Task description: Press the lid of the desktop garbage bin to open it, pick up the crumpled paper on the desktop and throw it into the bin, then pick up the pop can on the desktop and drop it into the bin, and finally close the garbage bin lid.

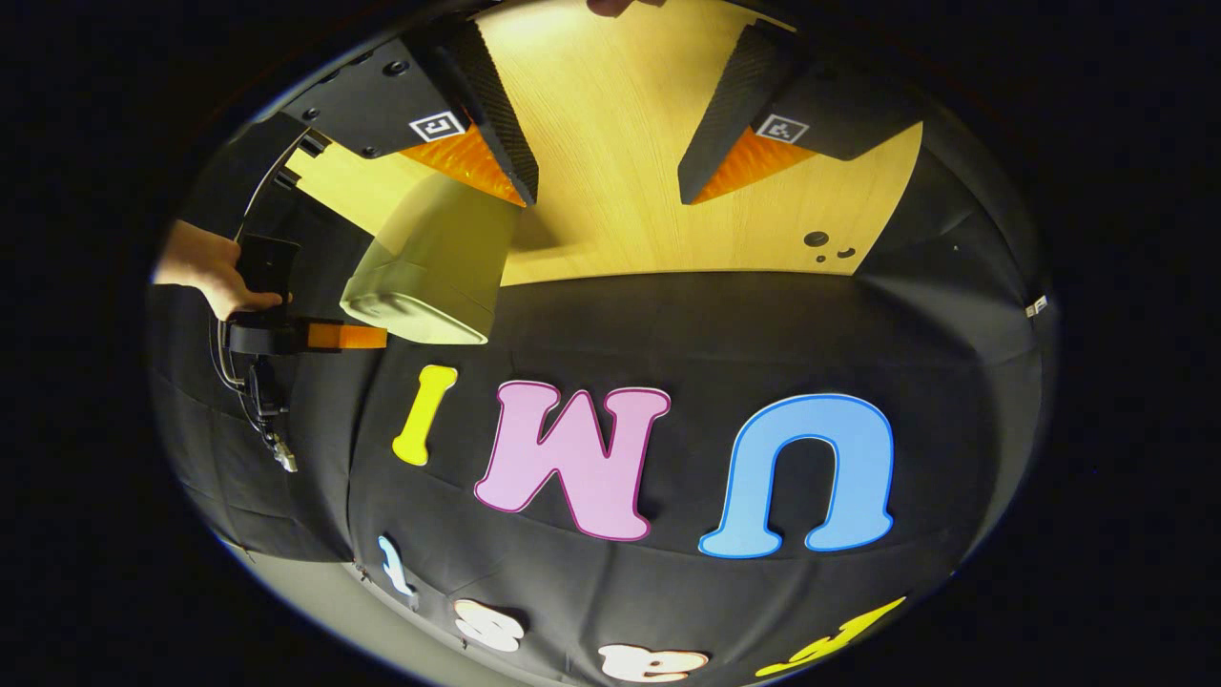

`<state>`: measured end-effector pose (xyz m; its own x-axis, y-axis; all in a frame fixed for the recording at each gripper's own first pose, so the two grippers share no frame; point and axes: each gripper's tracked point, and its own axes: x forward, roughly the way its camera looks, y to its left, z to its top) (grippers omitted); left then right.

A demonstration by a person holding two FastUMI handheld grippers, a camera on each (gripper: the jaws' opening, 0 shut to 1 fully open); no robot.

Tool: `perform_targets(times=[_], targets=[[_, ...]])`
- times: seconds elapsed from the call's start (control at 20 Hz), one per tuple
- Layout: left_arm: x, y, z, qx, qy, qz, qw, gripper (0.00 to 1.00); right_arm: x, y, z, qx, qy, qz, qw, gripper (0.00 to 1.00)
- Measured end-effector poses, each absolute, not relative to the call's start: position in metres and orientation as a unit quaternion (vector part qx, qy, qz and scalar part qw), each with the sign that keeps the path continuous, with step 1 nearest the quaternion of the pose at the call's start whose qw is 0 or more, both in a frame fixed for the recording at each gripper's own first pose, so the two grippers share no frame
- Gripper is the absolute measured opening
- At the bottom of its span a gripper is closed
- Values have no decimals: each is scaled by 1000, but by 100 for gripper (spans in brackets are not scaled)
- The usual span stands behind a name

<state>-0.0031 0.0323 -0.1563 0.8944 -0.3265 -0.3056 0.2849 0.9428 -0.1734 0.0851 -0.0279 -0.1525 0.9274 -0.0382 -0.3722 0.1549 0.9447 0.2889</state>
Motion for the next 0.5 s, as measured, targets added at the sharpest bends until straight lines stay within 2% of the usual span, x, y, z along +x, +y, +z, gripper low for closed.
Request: perform_targets(times=[0.5], targets=[[-7, 26, -143, -55, 161, -127, 977, 95, 49, -32, -106, 174, 137, -20, 975, 98]])
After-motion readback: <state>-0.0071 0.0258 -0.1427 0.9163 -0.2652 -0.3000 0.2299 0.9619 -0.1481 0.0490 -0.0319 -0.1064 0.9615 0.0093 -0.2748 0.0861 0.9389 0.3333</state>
